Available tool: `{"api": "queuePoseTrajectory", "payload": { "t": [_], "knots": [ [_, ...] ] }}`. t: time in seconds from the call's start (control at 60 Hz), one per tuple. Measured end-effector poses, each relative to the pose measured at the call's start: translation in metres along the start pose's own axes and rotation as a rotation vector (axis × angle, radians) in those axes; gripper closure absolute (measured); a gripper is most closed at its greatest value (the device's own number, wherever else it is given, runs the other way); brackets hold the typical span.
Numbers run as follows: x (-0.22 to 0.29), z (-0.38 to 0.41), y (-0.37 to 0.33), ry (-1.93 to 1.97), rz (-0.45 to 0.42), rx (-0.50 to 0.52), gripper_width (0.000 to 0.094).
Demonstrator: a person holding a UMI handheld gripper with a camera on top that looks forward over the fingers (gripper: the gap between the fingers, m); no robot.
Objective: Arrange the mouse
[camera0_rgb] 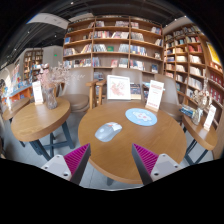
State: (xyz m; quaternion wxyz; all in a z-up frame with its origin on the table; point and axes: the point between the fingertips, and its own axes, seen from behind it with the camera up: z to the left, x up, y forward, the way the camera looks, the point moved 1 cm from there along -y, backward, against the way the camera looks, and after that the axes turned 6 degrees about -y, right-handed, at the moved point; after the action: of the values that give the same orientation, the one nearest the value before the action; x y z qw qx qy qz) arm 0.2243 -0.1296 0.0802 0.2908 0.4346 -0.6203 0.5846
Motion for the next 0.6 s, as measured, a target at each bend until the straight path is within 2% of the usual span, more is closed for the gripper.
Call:
{"api": "queuePoseTrajectory", "payload": {
  "t": [0.217, 0.383, 0.6],
  "knots": [
    [0.003, 0.037, 0.038, 0.036, 0.01, 0.033, 0.0082],
    [0.009, 0.042, 0.08, 0.041, 0.021, 0.012, 0.0081],
    [0.003, 0.037, 0.125, 0.06, 0.088, -0.008, 0.0082]
  ]
}}
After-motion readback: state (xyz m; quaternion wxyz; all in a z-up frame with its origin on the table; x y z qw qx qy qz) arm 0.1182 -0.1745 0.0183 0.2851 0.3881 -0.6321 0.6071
